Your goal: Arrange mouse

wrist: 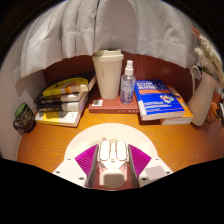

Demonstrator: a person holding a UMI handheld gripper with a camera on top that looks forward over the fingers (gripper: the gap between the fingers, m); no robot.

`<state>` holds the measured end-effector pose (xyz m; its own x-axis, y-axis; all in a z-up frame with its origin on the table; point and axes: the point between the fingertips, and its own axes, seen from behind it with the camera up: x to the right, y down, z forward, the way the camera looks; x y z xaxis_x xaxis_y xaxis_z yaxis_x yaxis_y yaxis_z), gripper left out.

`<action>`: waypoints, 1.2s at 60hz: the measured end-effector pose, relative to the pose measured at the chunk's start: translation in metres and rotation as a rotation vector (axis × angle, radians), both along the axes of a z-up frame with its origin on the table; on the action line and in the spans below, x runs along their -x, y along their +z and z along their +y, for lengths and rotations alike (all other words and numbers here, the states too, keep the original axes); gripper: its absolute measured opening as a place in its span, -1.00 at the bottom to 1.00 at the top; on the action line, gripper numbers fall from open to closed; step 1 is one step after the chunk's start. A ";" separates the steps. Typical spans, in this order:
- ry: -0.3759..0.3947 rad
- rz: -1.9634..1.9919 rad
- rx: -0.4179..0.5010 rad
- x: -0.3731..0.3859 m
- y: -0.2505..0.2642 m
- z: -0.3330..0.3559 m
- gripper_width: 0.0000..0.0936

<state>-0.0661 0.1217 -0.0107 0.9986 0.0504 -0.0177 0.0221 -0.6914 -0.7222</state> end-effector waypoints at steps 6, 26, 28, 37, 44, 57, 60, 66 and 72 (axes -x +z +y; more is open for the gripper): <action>0.010 0.019 0.007 0.008 0.001 0.000 0.42; -0.019 -0.002 -0.045 0.011 0.099 -0.029 0.87; -0.031 -0.011 -0.067 0.008 0.117 -0.035 0.87; -0.094 -0.047 -0.153 -0.008 0.196 -0.071 0.86; -0.134 -0.045 -0.202 -0.017 0.235 -0.106 0.86; -0.142 -0.077 -0.216 -0.022 0.254 -0.171 0.84; -0.151 -0.082 -0.215 -0.025 0.255 -0.184 0.83; -0.153 -0.074 -0.211 -0.026 0.255 -0.203 0.83; -0.142 -0.052 -0.230 -0.026 0.265 -0.215 0.83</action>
